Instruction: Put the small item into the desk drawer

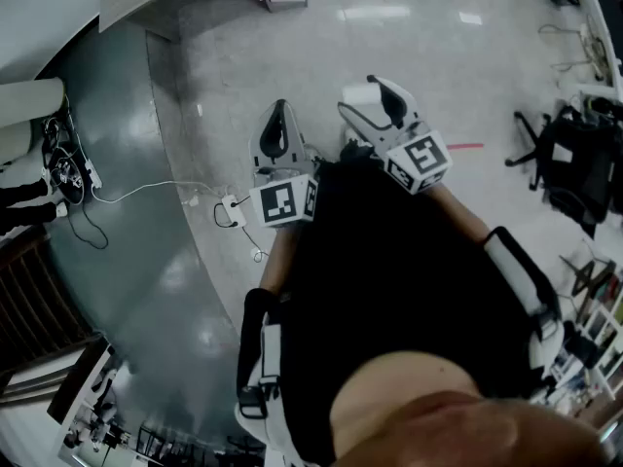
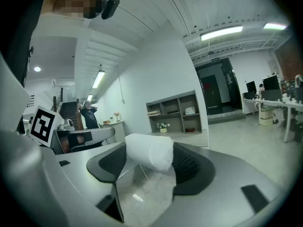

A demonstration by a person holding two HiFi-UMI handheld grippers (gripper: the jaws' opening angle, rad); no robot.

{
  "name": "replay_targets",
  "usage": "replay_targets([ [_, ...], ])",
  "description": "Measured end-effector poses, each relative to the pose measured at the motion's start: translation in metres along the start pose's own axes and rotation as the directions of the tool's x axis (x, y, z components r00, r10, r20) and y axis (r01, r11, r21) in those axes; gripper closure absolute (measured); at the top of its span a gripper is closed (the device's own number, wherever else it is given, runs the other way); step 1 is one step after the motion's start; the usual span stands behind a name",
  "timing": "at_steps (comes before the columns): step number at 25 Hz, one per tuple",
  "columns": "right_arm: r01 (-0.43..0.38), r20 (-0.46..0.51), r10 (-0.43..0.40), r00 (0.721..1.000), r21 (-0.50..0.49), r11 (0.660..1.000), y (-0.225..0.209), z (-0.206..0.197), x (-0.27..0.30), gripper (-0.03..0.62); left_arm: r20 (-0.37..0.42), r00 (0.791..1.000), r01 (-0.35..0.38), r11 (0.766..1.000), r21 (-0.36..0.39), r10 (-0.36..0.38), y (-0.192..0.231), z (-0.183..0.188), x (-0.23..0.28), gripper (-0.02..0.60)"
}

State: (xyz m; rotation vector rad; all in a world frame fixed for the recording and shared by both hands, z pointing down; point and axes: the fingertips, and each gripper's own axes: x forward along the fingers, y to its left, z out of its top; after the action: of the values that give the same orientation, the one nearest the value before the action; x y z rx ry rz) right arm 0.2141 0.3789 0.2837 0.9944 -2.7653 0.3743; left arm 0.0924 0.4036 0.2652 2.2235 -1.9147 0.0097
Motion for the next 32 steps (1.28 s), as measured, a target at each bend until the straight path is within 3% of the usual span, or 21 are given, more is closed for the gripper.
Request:
replay_targets([
  [15,0.017,-0.015,-0.017,1.0,0.038,0.999,0.007,-0.008,0.007,0.295,0.005,1.0,0.005,1.0,-0.014,-0.005,0.011,0.003,-0.01,0.591],
  [32,0.035,0.003,-0.035,0.999,0.028,0.999,0.055,-0.011,0.034,0.295,0.01,0.999,0.039,0.999,-0.035,-0.039,0.057,-0.003,-0.037,0.591],
])
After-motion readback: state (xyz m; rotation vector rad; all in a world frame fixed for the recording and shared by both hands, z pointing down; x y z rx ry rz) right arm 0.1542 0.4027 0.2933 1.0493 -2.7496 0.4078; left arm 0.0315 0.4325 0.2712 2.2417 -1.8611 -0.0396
